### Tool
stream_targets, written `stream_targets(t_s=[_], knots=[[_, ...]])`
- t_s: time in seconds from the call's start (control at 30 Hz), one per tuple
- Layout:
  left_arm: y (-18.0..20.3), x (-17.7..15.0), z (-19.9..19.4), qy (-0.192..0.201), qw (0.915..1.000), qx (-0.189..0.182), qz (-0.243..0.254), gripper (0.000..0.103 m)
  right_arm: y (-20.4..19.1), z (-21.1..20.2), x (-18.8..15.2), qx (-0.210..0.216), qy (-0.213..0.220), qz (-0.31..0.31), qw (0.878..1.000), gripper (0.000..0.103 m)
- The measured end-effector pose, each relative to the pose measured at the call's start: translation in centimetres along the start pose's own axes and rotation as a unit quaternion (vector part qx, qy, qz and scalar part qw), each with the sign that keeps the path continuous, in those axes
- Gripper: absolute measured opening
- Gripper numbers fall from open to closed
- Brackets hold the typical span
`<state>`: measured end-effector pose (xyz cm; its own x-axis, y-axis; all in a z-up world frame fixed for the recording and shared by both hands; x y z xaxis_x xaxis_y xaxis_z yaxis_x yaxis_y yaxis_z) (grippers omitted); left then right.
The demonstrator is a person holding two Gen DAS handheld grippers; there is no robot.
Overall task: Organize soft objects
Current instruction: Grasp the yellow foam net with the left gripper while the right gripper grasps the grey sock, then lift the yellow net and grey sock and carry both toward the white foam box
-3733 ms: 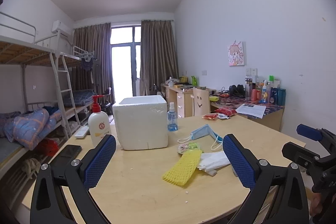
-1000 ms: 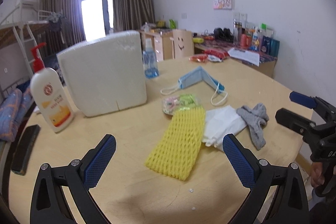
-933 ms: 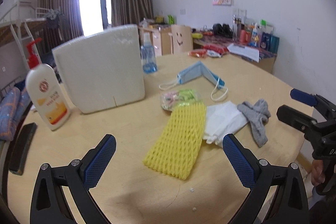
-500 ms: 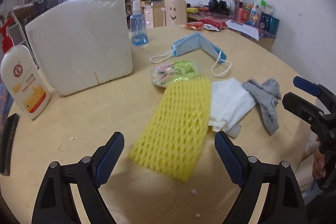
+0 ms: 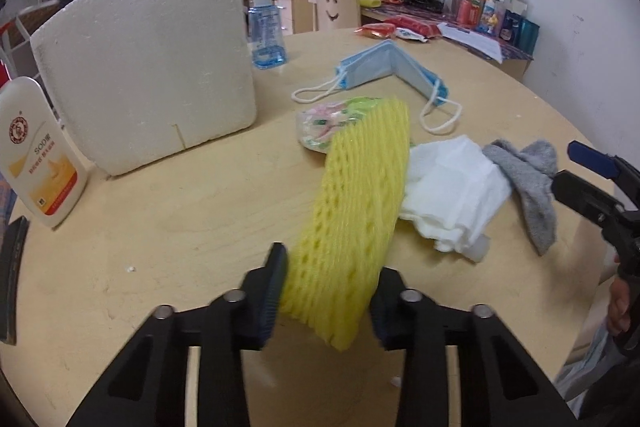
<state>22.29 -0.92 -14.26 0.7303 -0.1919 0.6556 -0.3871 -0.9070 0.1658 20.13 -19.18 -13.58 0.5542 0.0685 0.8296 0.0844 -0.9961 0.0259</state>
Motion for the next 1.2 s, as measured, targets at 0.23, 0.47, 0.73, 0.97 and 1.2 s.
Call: stream_targets(t_s=[0.23, 0.47, 0.73, 0.97, 1.2], knots=[[-1.1, -0.1, -0.4, 0.006, 0.9997, -0.010, -0.020, 0.019, -0.1, 1.0, -0.4, -0.008, -0.023, -0.008, 1.000, 0.083], [-1.2, -0.3, -0.6, 0.009, 0.9994, -0.020, -0.028, 0.019, 0.4, 2.1, -1.1, -0.033, -0.055, -0.001, 0.998, 0.079], [-1.2, -0.3, -1.0, 0.015, 0.9992, -0.025, -0.029, 0.019, 0.9, 2.8, -1.5, -0.015, -0.074, 0.025, 0.997, 0.054], [-1.0, -0.3, -1.9, 0.028, 0.9990, -0.025, -0.024, 0.019, 1.7, 2.8, -1.4, -0.003, -0.066, 0.050, 0.997, 0.049], [-0.8, 0.2, -2.6, 0.042, 0.9985, -0.026, -0.024, 0.014, 1.5, 2.3, -1.0, 0.012, -0.050, 0.052, 0.997, 0.020]])
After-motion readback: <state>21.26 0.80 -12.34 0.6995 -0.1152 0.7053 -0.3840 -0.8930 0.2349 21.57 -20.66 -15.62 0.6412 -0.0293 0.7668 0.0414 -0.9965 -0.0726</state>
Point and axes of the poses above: each gripper's, at about its wrist camera, not at the fingertips, and z roughly the way its jaws point, y to its right, x to its top, the point moved 5 cm from there along z, roughly the way its jaws point, and after that the axes turned 13 degrees about -x, right-handed, at the moved point
